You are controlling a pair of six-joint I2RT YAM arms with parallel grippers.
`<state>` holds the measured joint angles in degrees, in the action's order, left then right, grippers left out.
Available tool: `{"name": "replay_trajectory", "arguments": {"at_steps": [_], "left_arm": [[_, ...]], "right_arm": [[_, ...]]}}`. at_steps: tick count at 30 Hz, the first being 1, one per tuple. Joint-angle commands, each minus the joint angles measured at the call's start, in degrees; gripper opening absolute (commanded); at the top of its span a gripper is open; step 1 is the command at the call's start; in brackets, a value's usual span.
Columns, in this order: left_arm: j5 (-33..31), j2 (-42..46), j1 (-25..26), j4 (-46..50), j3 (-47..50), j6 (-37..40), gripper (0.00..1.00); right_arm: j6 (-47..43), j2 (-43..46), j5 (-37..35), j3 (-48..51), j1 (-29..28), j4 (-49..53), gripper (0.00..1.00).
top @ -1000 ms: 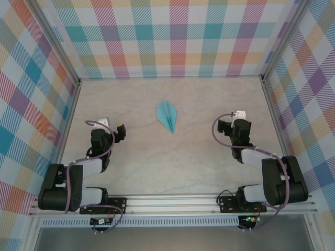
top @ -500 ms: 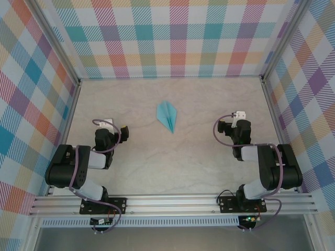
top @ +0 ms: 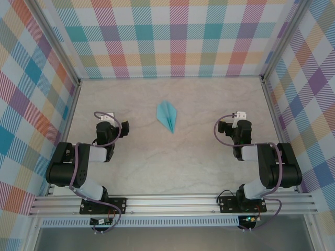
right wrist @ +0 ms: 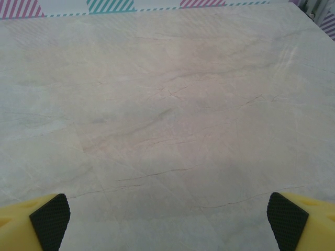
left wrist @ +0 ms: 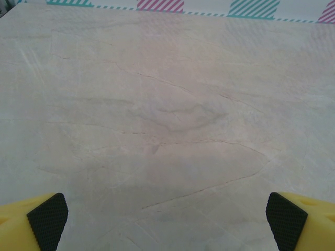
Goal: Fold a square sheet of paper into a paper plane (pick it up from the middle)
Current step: Reset both arms
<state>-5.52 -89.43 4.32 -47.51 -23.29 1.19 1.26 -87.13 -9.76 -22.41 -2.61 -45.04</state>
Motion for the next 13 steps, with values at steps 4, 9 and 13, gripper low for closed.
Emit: {"name": "replay_trajectory", "arguments": {"at_steps": [4, 9, 13], "left_arm": [[1.3, -0.5, 0.0, 1.1, -1.0, 1.2, 1.0], [1.3, -0.7, -0.1, 1.5, -1.2, 1.2, 1.0], [1.4, -0.6, 0.0, 1.4, -1.1, 1.2, 1.0]], "right_arm": [[0.9, -0.2, 1.1, -0.6, 0.2, -2.6, 1.0], [0.9, -0.2, 1.1, -0.6, 0.2, -2.6, 1.0], [0.4, -0.2, 2.6, -0.3, 0.2, -3.1, 1.0]]}}
